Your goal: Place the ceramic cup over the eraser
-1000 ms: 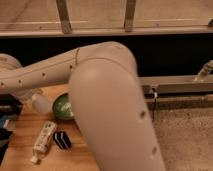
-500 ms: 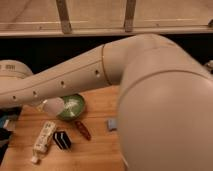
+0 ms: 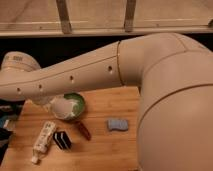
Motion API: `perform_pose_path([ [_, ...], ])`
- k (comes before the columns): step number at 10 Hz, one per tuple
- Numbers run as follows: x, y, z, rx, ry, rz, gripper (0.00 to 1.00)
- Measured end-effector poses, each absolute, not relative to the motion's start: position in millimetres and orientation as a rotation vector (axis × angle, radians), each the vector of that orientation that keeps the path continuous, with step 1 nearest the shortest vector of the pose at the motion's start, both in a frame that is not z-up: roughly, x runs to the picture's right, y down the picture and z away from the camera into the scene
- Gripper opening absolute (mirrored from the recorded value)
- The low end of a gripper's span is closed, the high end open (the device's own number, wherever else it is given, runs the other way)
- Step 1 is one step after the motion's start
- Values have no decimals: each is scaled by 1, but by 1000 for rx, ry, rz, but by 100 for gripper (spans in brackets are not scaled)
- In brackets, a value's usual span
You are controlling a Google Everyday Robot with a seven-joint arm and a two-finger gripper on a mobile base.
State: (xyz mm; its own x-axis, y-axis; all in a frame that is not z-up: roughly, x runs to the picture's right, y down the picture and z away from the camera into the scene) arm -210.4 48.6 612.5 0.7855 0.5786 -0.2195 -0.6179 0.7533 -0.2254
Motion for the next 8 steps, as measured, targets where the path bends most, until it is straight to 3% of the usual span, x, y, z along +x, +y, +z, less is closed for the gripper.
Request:
perform_pose_path([
  [8,-175,96,592,-355,149,718,0],
])
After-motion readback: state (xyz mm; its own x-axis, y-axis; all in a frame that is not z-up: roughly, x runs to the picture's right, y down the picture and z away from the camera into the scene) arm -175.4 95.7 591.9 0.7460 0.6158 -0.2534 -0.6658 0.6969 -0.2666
